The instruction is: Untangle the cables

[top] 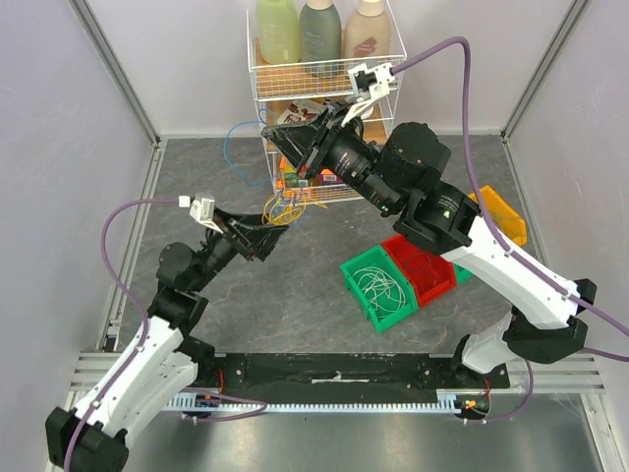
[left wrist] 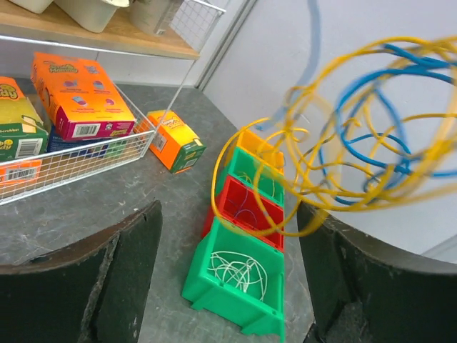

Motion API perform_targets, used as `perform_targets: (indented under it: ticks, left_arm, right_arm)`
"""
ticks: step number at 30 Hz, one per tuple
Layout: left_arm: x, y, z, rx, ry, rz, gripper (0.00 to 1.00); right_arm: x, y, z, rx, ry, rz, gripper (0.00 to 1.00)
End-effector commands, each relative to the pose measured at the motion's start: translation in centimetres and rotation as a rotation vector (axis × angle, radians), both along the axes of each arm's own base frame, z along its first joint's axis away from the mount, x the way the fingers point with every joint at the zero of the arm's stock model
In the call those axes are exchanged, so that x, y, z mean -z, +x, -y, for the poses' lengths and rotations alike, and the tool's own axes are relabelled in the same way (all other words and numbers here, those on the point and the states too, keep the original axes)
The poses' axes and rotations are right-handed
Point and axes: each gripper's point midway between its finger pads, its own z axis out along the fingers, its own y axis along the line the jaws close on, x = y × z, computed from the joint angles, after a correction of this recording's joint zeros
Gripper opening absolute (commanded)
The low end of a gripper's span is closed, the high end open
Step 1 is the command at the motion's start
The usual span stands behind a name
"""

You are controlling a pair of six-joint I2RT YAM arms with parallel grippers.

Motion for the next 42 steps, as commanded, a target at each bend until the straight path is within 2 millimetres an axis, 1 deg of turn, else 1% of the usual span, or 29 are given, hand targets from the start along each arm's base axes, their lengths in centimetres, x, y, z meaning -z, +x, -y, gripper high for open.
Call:
perform_targets:
  ticks: [1, 2, 3, 4, 5, 6, 7, 8, 9, 12, 13, 14, 15, 17, 18, 19, 20, 21, 23, 25, 26, 27, 29, 32, 33, 36, 38, 40, 42]
  left_arm:
    - [-4.1, 0.9, 0.2, -0.011, -0.041, 0.165, 0.78]
    - [-4.4, 0.6, 0.7, 0.022, -0.049, 0.172, 0.71]
    - [-4.5, 0.3, 1.2, 0.054, -0.052, 0.169, 0.59]
    - [-4.3, 0.2, 1.5, 0.080, -0.042, 0.157, 0.44]
    - [-4.0, 0.3, 1.7, 0.089, -0.031, 0.137, 0.34]
    - [-3.5, 0.2, 1.7, 0.089, -0.022, 0.116, 0.26]
    - [-3.0, 0.1, 1.4, 0.075, -0.010, 0.098, 0.15]
    - [-2.5, 0.1, 1.0, 0.051, 0.000, 0.080, 0.06]
    - [-2.0, -0.1, 0.1, 0.003, 0.003, 0.057, 0.02]
    - [0.6, 0.1, -3.3, -0.186, 0.008, -0.080, 0.02]
    - [1.6, 0.1, -4.7, -0.261, 0.010, -0.136, 0.02]
    - [2.6, 0.0, -6.8, -0.378, -0.002, -0.218, 0.02]
    - [4.9, -0.4, -9.1, -0.496, 0.006, -0.331, 0.02]
    - [5.9, -1.4, -13.4, -0.713, -0.005, -0.409, 0.02]
    - [6.1, -2.0, -14.9, -0.784, -0.006, -0.427, 0.02]
    - [5.9, -2.6, -16.5, -0.856, -0.002, -0.432, 0.02]
    - [5.9, -3.1, -17.8, -0.922, 0.001, -0.440, 0.02]
    - [5.4, -3.4, -18.7, -0.965, 0.002, -0.430, 0.02]
    - [4.3, -3.8, -20.1, -1.031, 0.028, -0.396, 0.02]
    - [3.2, -4.2, -21.3, -1.087, 0.042, -0.370, 0.02]
    - [2.6, -4.5, -21.9, -1.114, 0.046, -0.359, 0.02]
    - [2.3, -4.8, -22.7, -1.151, 0.055, -0.350, 0.02]
    - [1.6, -5.4, -23.8, -1.208, 0.073, -0.332, 0.02]
    - [0.4, -6.5, -25.7, -1.294, 0.109, -0.290, 0.02]
    - [-0.3, -7.0, -26.5, -1.333, 0.125, -0.266, 0.02]
    - [-3.0, -8.7, -28.9, -1.456, 0.179, -0.185, 0.02]
    - [-4.5, -9.7, -29.8, -1.483, 0.219, -0.127, 0.02]
    - [-5.5, -11.0, -30.7, -1.523, 0.207, -0.110, 0.02]
    - [-6.5, -12.0, -31.5, -1.557, 0.209, -0.087, 0.02]
  right_arm:
    - [-1.5, -0.6, -0.5, -0.046, 0.047, 0.006, 0.00]
    - [-1.4, -0.6, -0.6, -0.048, 0.045, 0.003, 0.00]
    - [-1.5, -0.6, -0.5, -0.046, 0.047, 0.004, 0.00]
    - [-1.5, -0.6, -0.5, -0.044, 0.048, 0.005, 0.00]
    - [-1.6, -0.5, -0.2, -0.032, 0.046, 0.009, 0.00]
    - [-1.7, -0.4, 0.2, -0.017, 0.044, 0.016, 0.00]
    - [-1.7, -0.1, 0.5, 0.006, 0.041, 0.020, 0.00]
    - [-1.9, 0.1, 1.0, 0.033, 0.036, 0.031, 0.00]
    - [-2.1, 0.2, 1.6, 0.061, 0.031, 0.040, 0.00]
    - [-3.4, 0.9, 4.1, 0.167, 0.009, 0.092, 0.00]
    - [-4.0, 1.3, 5.4, 0.223, 0.006, 0.107, 0.00]
    - [-4.7, 1.4, 6.7, 0.267, 0.006, 0.125, 0.00]
    - [-5.1, 1.6, 8.0, 0.321, -0.001, 0.138, 0.00]
    - [-5.8, 2.2, 11.0, 0.444, -0.030, 0.169, 0.00]
    - [-5.8, 2.6, 12.9, 0.529, -0.041, 0.167, 0.00]
    - [-5.5, 2.9, 14.3, 0.597, -0.049, 0.164, 0.00]
    - [-4.3, 3.7, 14.9, 0.662, -0.095, 0.166, 0.00]
    - [-3.8, 4.0, 15.7, 0.714, -0.136, 0.162, 0.00]
    - [-2.5, 4.8, 15.7, 0.754, -0.234, 0.154, 0.00]
    - [-1.9, 5.0, 15.8, 0.770, -0.278, 0.163, 0.00]
    - [-1.5, 5.2, 16.2, 0.801, -0.320, 0.173, 0.00]
    - [-1.3, 5.5, 17.3, 0.861, -0.364, 0.174, 0.00]
    - [-0.5, 6.0, 20.4, 1.020, -0.444, 0.139, 0.00]
    - [0.3, 7.5, 23.2, 1.113, -0.475, 0.119, 0.00]
    - [0.7, 8.0, 24.0, 1.136, -0.491, 0.114, 0.00]
    - [2.5, 10.2, 27.4, 1.249, -0.554, 0.064, 0.00]
    - [3.5, 11.7, 28.0, 1.224, -0.553, 0.069, 0.00]
    - [5.2, 13.6, 29.2, 1.221, -0.561, 0.034, 0.00]
    - [6.8, 14.8, 30.1, 1.235, -0.576, -0.007, 0.00]
